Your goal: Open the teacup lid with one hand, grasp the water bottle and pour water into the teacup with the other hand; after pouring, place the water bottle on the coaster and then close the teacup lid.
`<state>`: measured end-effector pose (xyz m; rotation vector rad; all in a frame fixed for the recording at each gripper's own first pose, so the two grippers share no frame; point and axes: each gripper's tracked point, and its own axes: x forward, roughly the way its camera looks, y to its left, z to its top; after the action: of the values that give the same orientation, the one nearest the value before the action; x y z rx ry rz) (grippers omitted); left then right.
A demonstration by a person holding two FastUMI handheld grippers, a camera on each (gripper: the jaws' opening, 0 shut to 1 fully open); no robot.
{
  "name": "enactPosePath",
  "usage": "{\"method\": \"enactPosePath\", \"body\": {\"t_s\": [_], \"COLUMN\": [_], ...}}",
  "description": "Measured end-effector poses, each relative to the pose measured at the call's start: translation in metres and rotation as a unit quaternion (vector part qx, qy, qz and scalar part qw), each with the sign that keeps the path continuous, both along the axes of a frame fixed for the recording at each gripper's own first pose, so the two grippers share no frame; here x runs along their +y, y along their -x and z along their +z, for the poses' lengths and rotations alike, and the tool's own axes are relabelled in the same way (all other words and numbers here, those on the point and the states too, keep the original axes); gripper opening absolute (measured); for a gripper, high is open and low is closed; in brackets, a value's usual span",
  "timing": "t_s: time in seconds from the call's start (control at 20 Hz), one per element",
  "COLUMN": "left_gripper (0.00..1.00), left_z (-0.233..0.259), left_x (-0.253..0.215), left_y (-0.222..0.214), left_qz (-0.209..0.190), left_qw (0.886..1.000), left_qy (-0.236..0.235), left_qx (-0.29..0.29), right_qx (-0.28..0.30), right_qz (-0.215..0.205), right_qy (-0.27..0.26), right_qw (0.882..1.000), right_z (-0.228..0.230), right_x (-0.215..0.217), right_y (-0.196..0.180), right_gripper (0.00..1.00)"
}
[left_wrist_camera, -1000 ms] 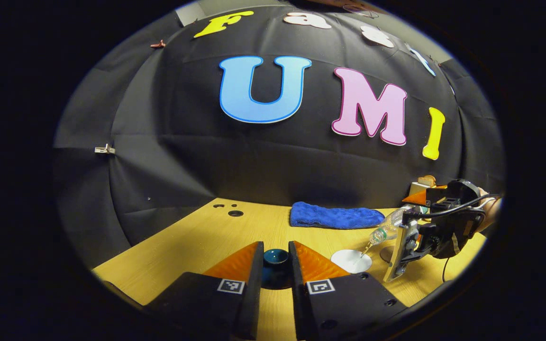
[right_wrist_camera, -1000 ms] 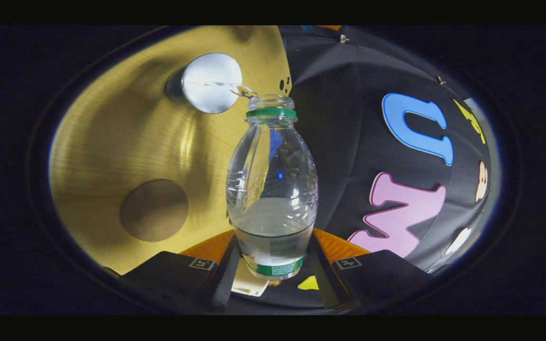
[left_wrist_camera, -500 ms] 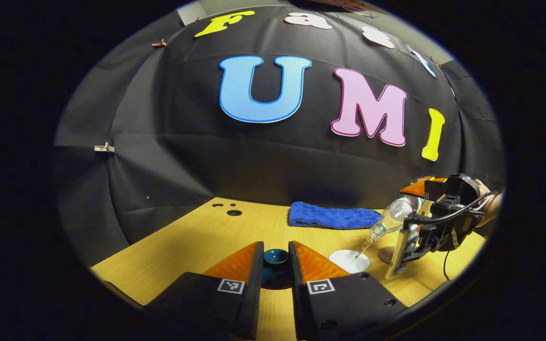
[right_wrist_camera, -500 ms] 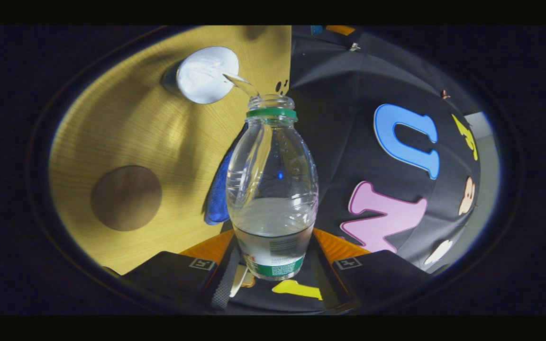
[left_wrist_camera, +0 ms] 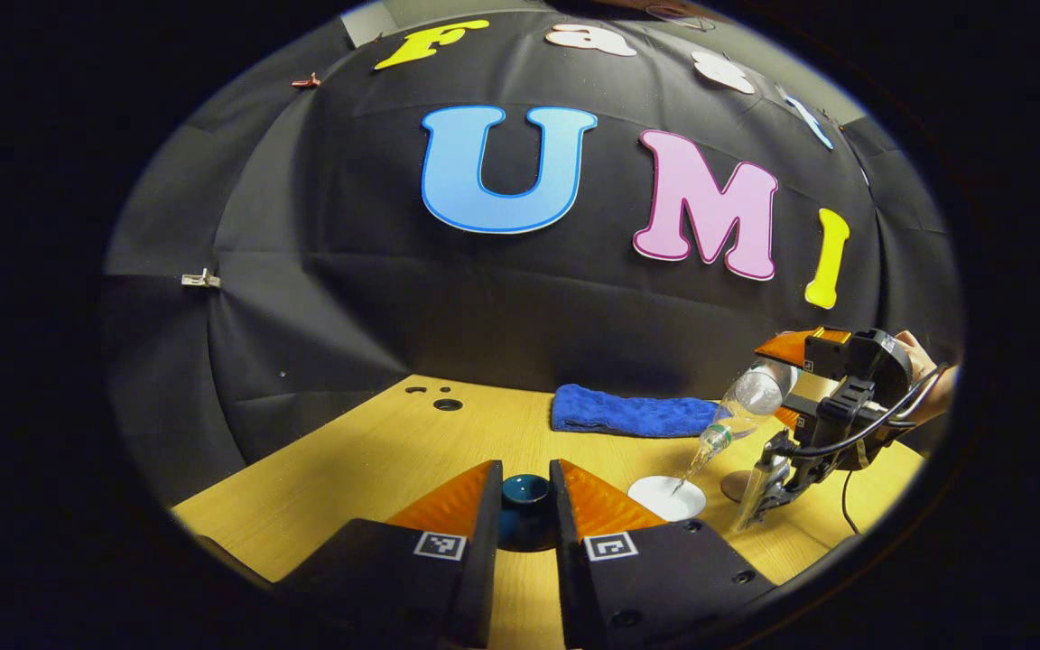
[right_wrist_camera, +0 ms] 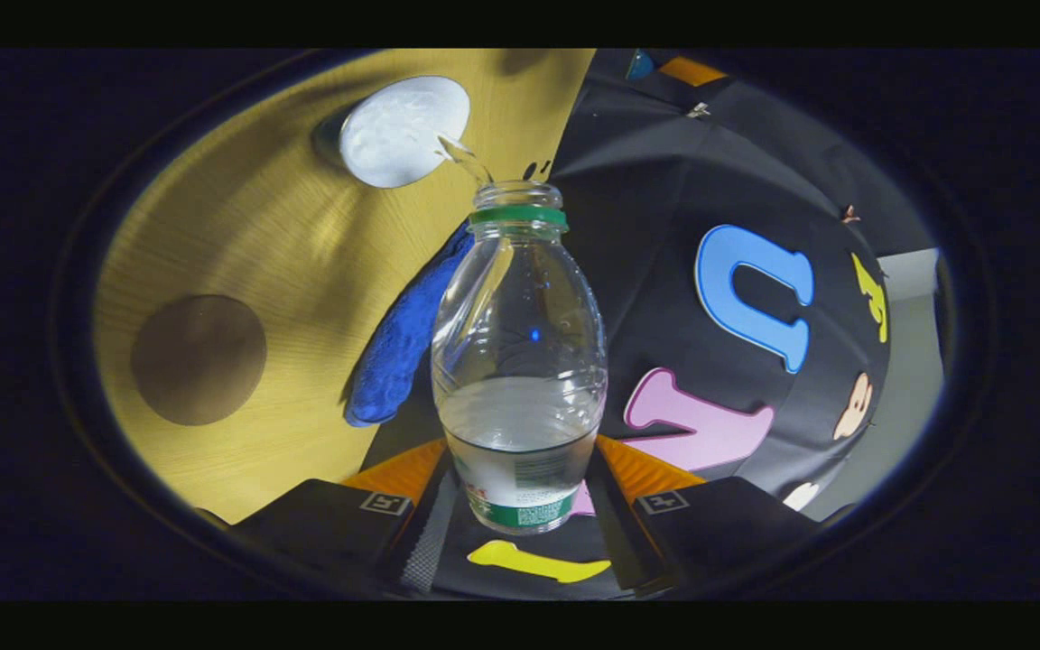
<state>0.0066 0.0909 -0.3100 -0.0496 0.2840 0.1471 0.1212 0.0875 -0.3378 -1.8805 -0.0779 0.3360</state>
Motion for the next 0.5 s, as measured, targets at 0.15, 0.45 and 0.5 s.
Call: {"method": "enactPosePath", "body": {"t_s": [0.15, 0.45, 0.5], "left_gripper": [0.33, 0.33, 0.33], "left_z": [0.001, 0.000, 0.000], "left_x": [0.000, -0.001, -0.003], "left_y": [0.001, 0.004, 0.006], "left_qz": [0.001, 0.002, 0.001], "left_qw": [1.000, 1.000, 1.000], "left_qy": [0.002, 0.012, 0.012], "left_qx": [0.001, -0.001, 0.000], "right_qx": [-0.016, -0.057, -0.064], "right_qz": [0.021, 0.071, 0.080], "right_qy": [0.011, 0.043, 0.043], "right_qw": [1.000, 0.995, 0.994], "right_z": [0.003, 0.009, 0.012], "right_x": [0.010, 0.028, 0.031], "right_y": [-0.003, -0.005, -0.003], "right_gripper": [0.76, 0.75, 0.75]}}
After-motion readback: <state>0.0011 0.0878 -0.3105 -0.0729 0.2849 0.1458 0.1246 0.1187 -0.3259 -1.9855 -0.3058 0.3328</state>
